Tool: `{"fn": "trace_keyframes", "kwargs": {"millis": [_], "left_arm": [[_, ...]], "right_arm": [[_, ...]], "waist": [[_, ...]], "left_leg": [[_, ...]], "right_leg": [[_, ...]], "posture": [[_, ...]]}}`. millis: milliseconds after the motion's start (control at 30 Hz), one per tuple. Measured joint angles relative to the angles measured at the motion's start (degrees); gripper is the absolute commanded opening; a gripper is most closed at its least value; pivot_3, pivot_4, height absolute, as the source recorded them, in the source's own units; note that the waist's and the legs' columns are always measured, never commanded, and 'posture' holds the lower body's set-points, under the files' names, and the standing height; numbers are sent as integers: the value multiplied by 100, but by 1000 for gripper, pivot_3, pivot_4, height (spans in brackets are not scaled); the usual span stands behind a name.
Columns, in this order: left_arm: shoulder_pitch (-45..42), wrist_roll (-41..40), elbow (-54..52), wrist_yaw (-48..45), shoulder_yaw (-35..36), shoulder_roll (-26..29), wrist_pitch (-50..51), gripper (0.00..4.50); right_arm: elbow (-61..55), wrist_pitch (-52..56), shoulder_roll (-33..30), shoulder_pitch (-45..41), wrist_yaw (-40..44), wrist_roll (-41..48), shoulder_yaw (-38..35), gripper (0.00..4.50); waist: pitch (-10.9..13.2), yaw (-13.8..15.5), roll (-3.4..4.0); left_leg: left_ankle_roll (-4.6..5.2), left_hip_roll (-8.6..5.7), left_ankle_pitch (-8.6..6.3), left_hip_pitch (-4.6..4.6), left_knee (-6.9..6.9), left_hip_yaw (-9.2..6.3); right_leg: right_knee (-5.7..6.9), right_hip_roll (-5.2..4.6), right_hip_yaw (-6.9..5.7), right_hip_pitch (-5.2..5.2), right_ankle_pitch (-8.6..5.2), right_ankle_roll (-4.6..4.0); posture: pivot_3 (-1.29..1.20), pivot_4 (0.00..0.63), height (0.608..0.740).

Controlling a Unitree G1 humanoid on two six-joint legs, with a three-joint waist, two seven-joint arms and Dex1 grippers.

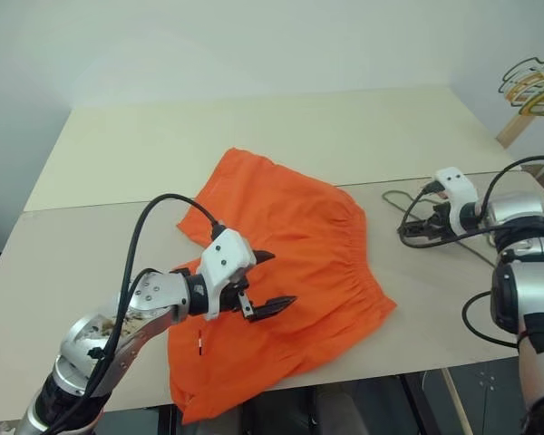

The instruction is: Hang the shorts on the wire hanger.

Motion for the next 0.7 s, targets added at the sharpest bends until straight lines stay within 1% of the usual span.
{"fn": "trace_keyframes", "kwargs": {"millis": [100, 133, 467, 500, 700], "left_arm": [[0, 93, 0, 5, -78, 0, -4, 4500], [-1, 118, 0, 6, -86, -1, -4, 4500], [-89, 257, 2, 5, -186, -8, -34, 4500], [-125, 259, 2, 6, -189, -20, -34, 4500], [-155, 391, 7, 12, -219, -29, -135, 4500]], "right_arm": [[-25, -15, 0, -5, 132, -92, 70, 3959], [-35, -32, 0, -8, 176, -115, 114, 3657], [-97, -58, 5, -11, 306, -341, 290, 243], [-104, -67, 13, -11, 291, -358, 301, 36], [-81, -210, 97, 2, -48, -361, 226, 36]], "waist": [[0, 3, 0], [-1, 1, 0], [-8, 16, -9], [-10, 16, -10], [-29, 14, -26]], "left_leg": [[-1, 1, 0, 0, 1, -2], [-1, 1, 1, 0, 1, -2], [-6, 2, 3, 0, 2, -5], [-6, 2, 3, 0, 2, -5], [-8, 2, 4, 1, 6, -5]], "right_leg": [[0, 0, -4, 2, 0, 0], [0, 0, -4, 3, 0, 0], [-1, 0, -13, 7, 0, 0], [0, 0, -14, 7, 0, 0], [1, 0, -15, 10, 3, -1]], "posture": [[18, 168, 740], [19, 166, 740], [33, 151, 740], [33, 150, 740], [35, 130, 740]]}}
